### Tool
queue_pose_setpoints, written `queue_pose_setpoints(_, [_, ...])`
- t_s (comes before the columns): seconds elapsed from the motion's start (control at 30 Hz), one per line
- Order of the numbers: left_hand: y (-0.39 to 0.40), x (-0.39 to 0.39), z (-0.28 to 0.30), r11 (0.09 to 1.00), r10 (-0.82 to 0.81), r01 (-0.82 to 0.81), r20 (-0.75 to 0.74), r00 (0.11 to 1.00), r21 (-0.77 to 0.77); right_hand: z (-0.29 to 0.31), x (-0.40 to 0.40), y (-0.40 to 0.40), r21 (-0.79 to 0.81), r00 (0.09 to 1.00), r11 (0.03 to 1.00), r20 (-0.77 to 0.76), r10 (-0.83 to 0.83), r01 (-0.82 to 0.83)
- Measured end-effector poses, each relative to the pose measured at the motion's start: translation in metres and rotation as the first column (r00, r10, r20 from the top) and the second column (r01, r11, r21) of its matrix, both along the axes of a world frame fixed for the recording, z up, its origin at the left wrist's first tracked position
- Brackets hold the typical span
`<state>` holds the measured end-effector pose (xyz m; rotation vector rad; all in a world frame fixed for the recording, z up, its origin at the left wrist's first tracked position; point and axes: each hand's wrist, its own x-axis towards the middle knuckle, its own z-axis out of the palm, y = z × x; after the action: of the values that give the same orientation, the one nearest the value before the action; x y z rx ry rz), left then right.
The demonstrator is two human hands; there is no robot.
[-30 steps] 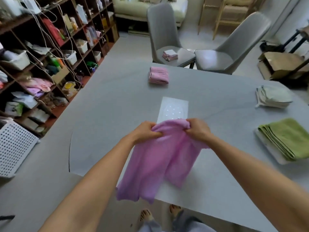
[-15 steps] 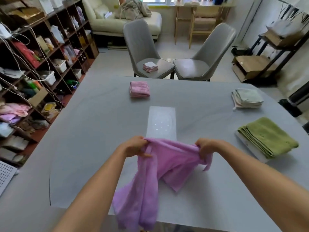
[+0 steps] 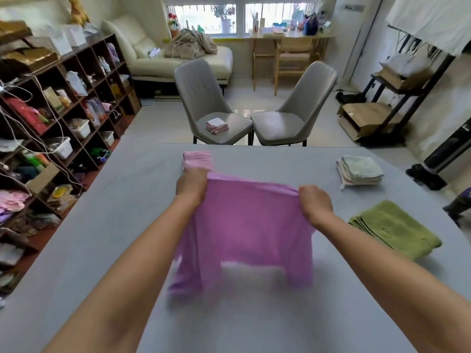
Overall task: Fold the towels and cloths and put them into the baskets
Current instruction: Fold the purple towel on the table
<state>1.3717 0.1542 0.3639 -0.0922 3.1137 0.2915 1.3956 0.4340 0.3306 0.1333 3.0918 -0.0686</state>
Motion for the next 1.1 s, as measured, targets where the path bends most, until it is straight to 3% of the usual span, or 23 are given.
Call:
queue_pose_setpoints(0.1, [0.002, -0.009, 0.025, 0.997, 0.012, -0.030, -0.218, 0.976, -0.078, 0.016, -0.021, 0.001, -0.034, 0.968, 0.997, -0.245, 0.055, -0.065])
queue_pose_setpoints(0.2, [-0.004, -0.008, 0.017, 0.979, 0.009, -0.055, -0.233, 0.972, -0.194, 0.014, -0.022, 0.010, -0.003, 0.955, 0.997, -0.289, 0.069, -0.073])
queue_pose_setpoints(0.27, [-0.012, -0.001, 0.002, 0.971, -0.002, -0.036, -0.160, 0.987, -0.234, 0.001, -0.012, 0.018, 0.028, 0.969, 0.998, -0.238, 0.068, -0.063])
queue_pose_setpoints(0.37, [-0.019, 0.021, -0.031, 0.969, 0.006, 0.010, 0.064, 0.998, -0.246, -0.029, 0.012, 0.022, 0.042, 0.988, 0.995, -0.120, 0.099, -0.095])
queue_pose_setpoints(0.5, [-0.020, 0.059, -0.087, 0.968, -0.017, 0.107, 0.365, 0.931, -0.228, -0.075, 0.058, 0.013, 0.098, 0.979, 0.986, 0.165, 0.119, -0.137])
queue_pose_setpoints(0.63, [-0.019, 0.098, -0.131, 0.939, -0.063, 0.264, 0.648, 0.759, -0.219, -0.115, 0.105, 0.011, 0.228, 0.854, 0.912, 0.480, 0.199, -0.340])
queue_pose_setpoints(0.77, [-0.015, 0.123, -0.144, 0.878, -0.086, 0.446, 0.861, 0.501, -0.172, -0.128, 0.134, 0.010, 0.149, 0.738, 0.911, 0.643, 0.205, -0.384])
queue_pose_setpoints(0.87, [-0.004, 0.124, -0.136, 0.852, -0.103, 0.507, 0.909, 0.404, -0.129, -0.129, 0.143, 0.015, 0.021, 0.644, 0.939, 0.733, 0.219, -0.344])
queue_pose_setpoints(0.97, [0.016, 0.116, -0.129, 0.897, -0.191, 0.441, 0.876, 0.444, -0.028, -0.126, 0.142, 0.024, -0.137, 0.605, 0.974, 0.766, 0.220, -0.180])
queue_pose_setpoints(1.1, [0.056, 0.105, -0.128, 0.885, -0.375, 0.465, 0.632, 0.678, 0.026, -0.122, 0.115, 0.048, -0.231, 0.816, 0.972, 0.552, 0.172, -0.049])
